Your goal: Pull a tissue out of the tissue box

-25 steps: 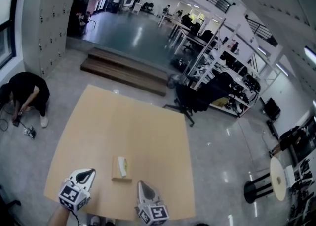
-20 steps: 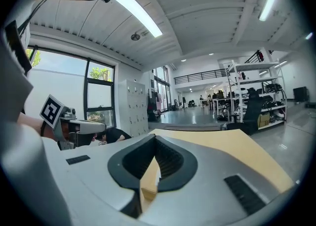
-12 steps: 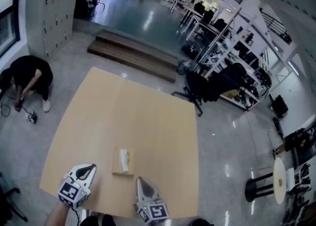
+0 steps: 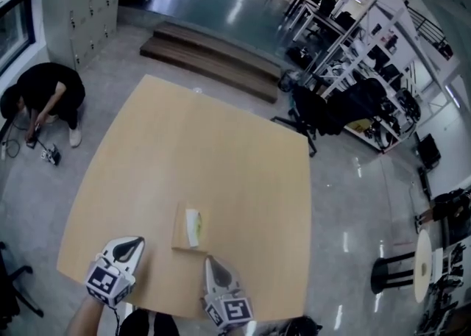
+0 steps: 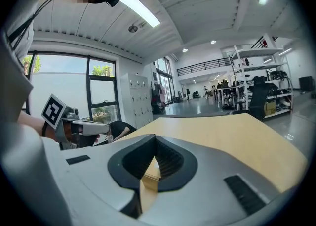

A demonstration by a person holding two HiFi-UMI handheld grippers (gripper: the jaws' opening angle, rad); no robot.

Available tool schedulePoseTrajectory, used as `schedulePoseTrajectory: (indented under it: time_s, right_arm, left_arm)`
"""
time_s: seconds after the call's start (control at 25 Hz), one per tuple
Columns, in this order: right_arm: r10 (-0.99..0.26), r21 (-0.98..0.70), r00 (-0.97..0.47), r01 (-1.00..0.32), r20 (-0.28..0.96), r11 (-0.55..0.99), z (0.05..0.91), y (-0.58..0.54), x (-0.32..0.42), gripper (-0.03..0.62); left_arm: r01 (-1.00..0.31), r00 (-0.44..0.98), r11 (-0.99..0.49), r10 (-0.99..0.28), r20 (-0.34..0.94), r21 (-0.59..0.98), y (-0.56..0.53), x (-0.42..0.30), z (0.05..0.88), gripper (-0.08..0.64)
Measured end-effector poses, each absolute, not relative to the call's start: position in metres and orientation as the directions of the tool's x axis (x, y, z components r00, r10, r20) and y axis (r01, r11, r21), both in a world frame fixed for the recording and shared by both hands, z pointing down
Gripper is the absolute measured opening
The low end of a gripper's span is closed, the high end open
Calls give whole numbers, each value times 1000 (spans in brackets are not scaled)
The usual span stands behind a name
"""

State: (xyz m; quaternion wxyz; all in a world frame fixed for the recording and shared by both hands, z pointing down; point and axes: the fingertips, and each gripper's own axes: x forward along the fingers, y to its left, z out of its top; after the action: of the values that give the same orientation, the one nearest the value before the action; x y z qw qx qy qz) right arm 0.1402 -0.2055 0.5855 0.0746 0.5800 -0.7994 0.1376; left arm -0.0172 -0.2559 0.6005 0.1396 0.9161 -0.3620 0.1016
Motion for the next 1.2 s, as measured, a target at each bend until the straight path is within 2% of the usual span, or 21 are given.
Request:
schedulePoseTrajectory:
  time_s: [0.84,1.04,1.2]
  right_arm:
    - [-880,-180,-328,-943,343,281,653,-215,140,0]
    - [-888,-188,-299,-951,351,246,658,-218,145,2]
    - [-892,-160,-278,-959,357,234,657,-225,145,20]
  left_arm:
    - [-687,717,-698,-607,343,201,-258,-8,672,8]
    - [-691,716,-684,-604,348,235,-258,-3,674,8]
    - [-678,722,-708,-590,361,198,-259,-6,680,8]
